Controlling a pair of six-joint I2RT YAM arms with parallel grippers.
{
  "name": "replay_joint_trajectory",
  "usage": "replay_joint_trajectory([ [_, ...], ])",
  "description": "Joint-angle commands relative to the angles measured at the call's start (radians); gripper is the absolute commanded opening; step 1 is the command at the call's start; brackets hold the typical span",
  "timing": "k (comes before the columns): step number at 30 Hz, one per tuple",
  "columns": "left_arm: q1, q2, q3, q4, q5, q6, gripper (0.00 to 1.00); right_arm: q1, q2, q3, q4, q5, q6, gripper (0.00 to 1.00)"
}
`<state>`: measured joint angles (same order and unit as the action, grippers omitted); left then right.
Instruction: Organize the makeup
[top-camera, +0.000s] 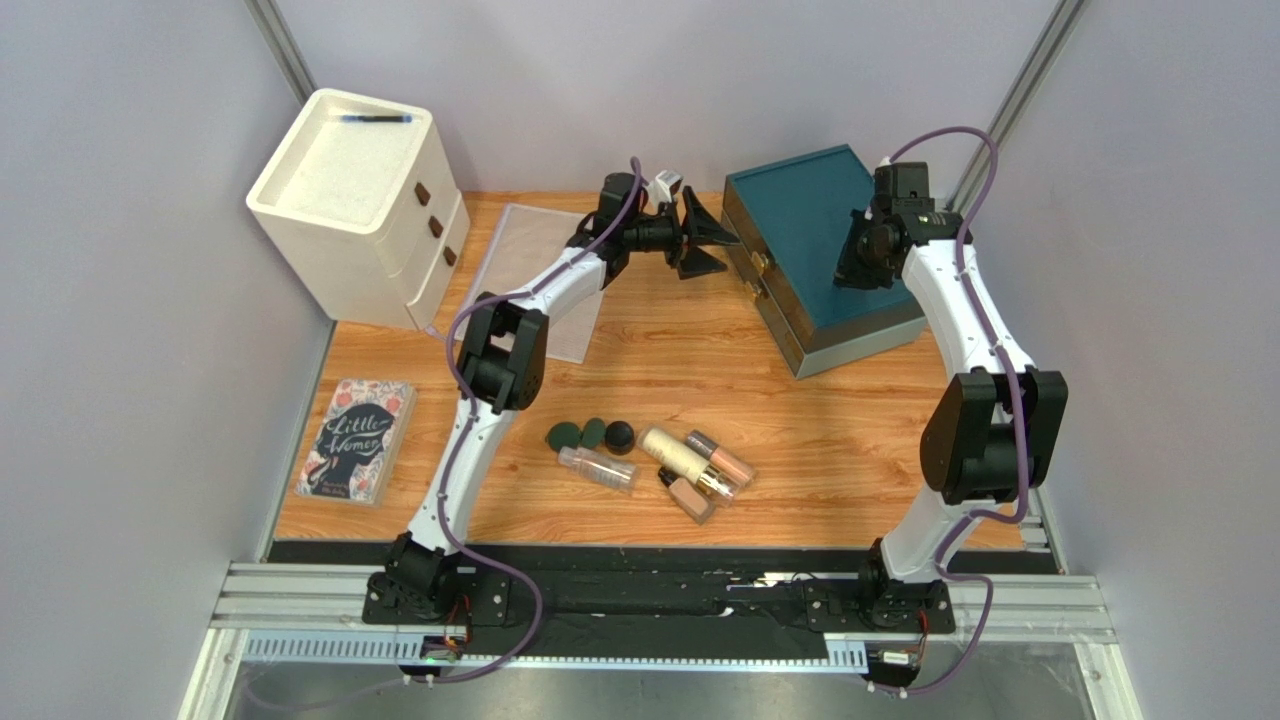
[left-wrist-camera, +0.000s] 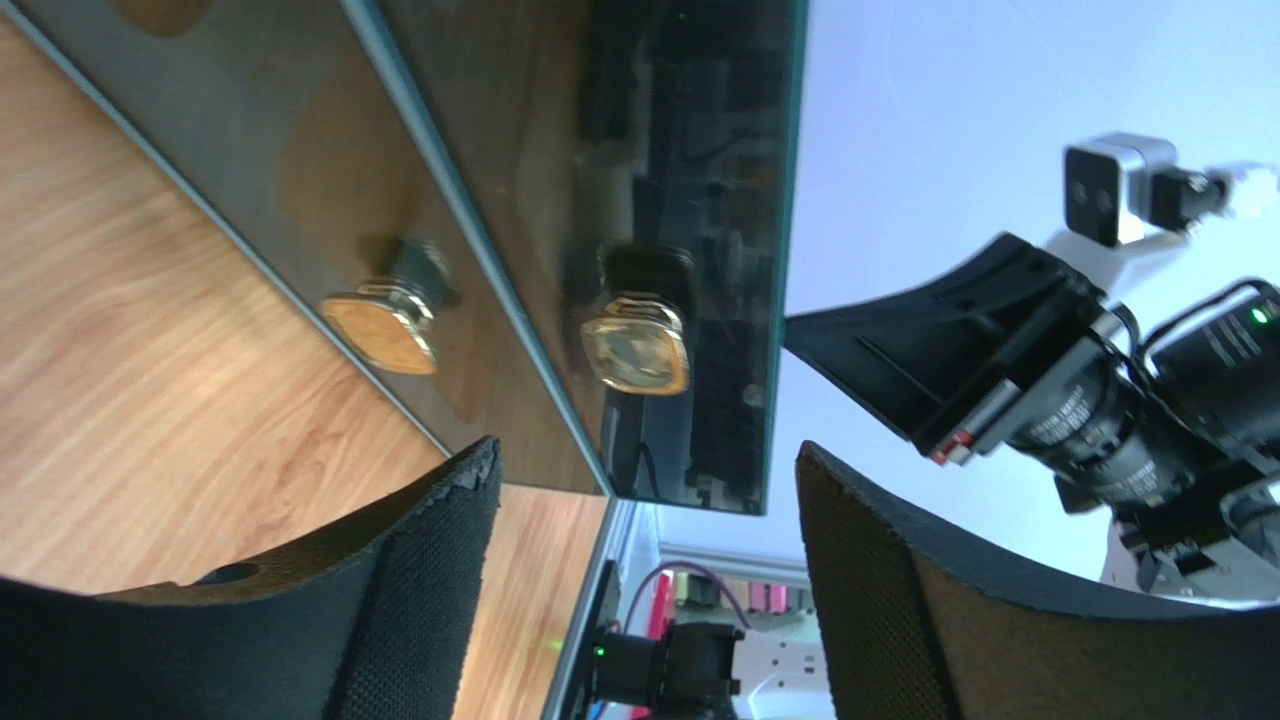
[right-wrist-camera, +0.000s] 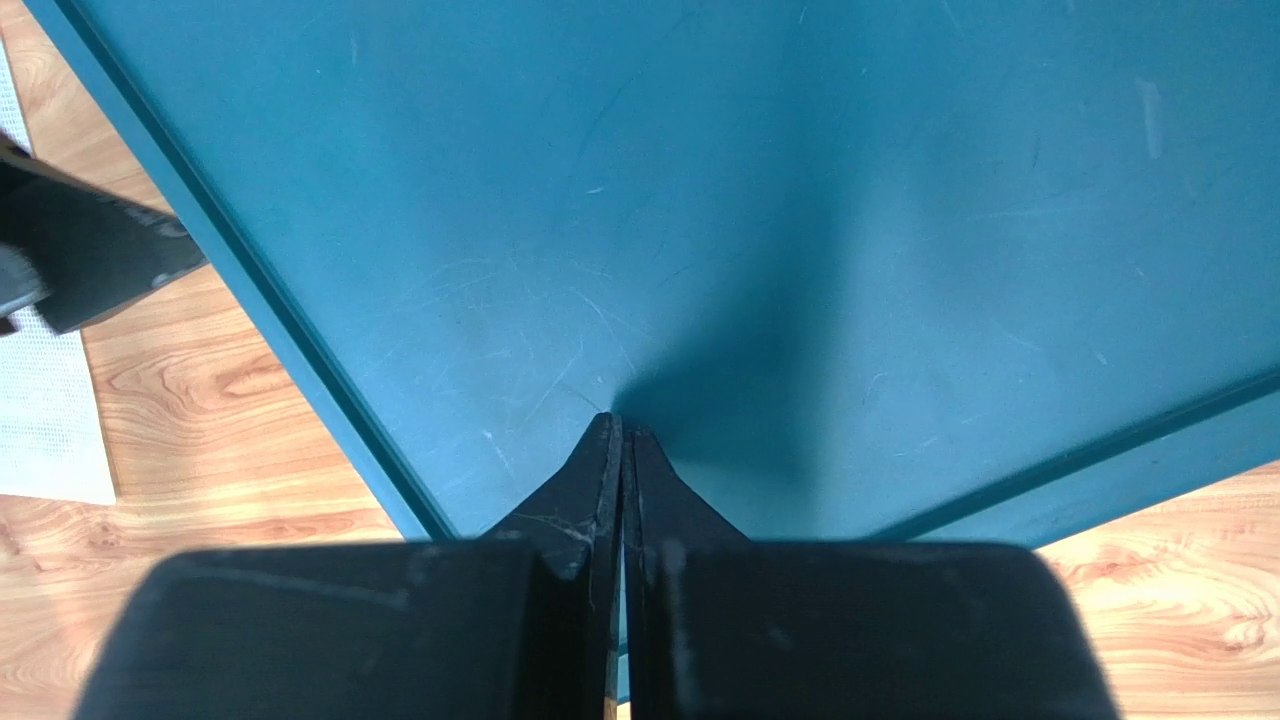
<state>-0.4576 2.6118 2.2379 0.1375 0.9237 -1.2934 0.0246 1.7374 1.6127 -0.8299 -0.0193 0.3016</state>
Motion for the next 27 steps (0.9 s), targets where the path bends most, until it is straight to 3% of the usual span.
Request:
replay_joint_trajectory([
  [1, -0.016, 0.036, 0.078, 0.022, -0.019, -0.064, 0.72, -0.005, 0.025, -0.017, -0.012, 0.001, -0.024, 0.00],
  [17, -0.067, 0.154, 0.223, 0.028, -0.066, -0.133, 0.65, -0.015, 0.019, -0.053, -0.015, -0.022, -0.038, 0.00],
  [27, -0.093, 0.175, 0.255, 0.001, -0.079, -0.118, 0.43, -0.015, 0.027, -0.053, -0.017, -0.027, -0.041, 0.00],
])
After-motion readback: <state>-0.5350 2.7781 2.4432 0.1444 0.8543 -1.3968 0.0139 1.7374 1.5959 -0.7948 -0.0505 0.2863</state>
